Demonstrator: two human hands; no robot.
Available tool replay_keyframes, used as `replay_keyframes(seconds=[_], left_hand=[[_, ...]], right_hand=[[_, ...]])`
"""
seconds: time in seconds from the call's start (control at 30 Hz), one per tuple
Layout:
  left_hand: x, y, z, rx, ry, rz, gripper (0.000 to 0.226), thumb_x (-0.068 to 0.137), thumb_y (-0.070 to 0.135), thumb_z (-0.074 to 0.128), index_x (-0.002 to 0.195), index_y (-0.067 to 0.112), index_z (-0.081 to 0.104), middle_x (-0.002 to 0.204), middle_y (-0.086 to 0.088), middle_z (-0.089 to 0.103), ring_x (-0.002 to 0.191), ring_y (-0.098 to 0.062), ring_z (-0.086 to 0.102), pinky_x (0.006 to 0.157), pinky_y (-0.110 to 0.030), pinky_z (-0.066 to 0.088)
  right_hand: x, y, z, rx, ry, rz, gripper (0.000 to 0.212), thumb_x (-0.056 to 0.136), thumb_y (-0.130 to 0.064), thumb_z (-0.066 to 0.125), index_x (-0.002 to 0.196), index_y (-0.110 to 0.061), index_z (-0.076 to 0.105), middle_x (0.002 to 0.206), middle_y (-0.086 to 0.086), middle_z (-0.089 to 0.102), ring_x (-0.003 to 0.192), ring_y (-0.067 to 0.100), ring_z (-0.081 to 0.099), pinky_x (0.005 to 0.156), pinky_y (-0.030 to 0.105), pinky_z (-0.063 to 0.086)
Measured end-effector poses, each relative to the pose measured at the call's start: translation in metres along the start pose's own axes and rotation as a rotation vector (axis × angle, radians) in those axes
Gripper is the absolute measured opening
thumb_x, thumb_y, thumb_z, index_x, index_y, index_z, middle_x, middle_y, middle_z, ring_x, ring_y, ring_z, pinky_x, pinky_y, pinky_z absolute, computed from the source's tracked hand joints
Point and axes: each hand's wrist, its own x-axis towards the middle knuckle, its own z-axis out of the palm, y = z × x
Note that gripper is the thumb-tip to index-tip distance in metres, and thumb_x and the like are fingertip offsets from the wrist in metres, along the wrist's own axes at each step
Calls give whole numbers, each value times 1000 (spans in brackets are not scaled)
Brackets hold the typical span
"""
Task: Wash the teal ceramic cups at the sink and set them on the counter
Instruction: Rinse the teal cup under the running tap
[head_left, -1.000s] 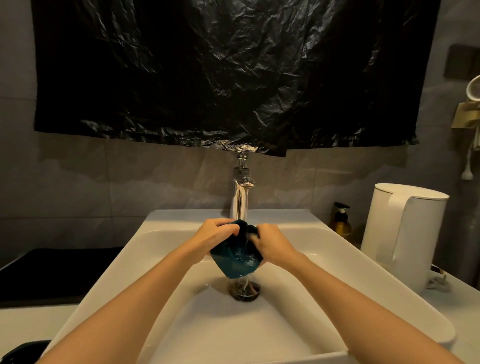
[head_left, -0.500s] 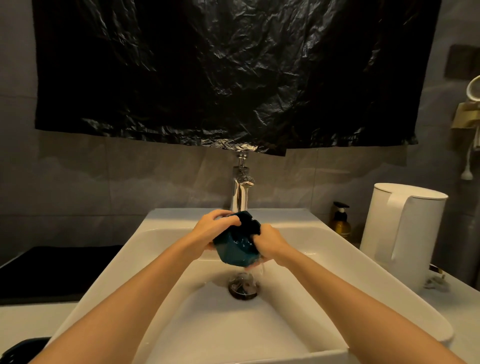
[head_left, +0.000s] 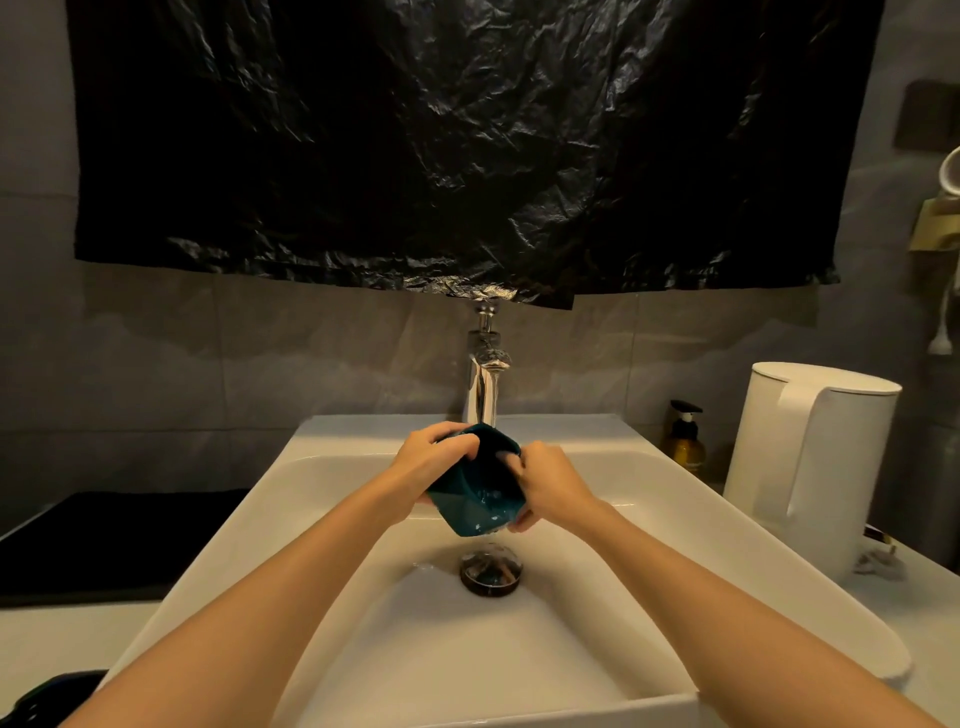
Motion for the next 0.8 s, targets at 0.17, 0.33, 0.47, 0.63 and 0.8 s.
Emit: replay_keyframes(seconds=[0.17, 0.33, 0.47, 0.63, 0.8], left_hand=[[2, -4, -5, 69, 17, 24, 21, 85, 17, 56, 103, 25, 62, 88, 2, 59, 79, -11, 51, 64, -22, 46], [2, 0, -3, 69, -10, 23, 22, 85, 17, 55, 104, 24, 64, 88, 0, 60, 79, -13, 52, 62, -24, 46], [4, -2, -6, 92, -2, 6, 22, 83, 16, 55, 101, 23, 65, 86, 1, 60, 77, -12, 50, 59, -23, 41], [3, 1, -5, 68, -29, -29, 10, 84, 20, 55, 89, 25, 63, 86, -1, 61, 79, -14, 54, 60, -24, 44], [8, 1, -4, -246, -88, -80, 39, 77, 25, 73, 113, 25, 57, 106, -5, 64, 96, -21, 62, 79, -36, 56]], right_hand=[[1, 3, 5, 58, -220, 5, 34, 93, 1, 52, 125, -10, 49, 122, 13, 59, 103, 32, 65, 69, 33, 60], [4, 2, 3, -45, -3, -40, 16, 99, -16, 45, 107, -7, 55, 109, 16, 67, 71, 22, 71, 55, 26, 58], [3, 5, 2, 36, -268, -13, 33, 95, -1, 45, 126, -11, 43, 119, 10, 57, 88, 21, 64, 61, 25, 58], [4, 8, 8, 224, -131, 66, 25, 97, -13, 45, 120, -11, 54, 110, 11, 64, 87, 32, 70, 70, 42, 60], [6, -3, 6, 462, -159, 211, 21, 97, -14, 48, 118, -11, 52, 109, 15, 62, 84, 36, 70, 66, 45, 60]])
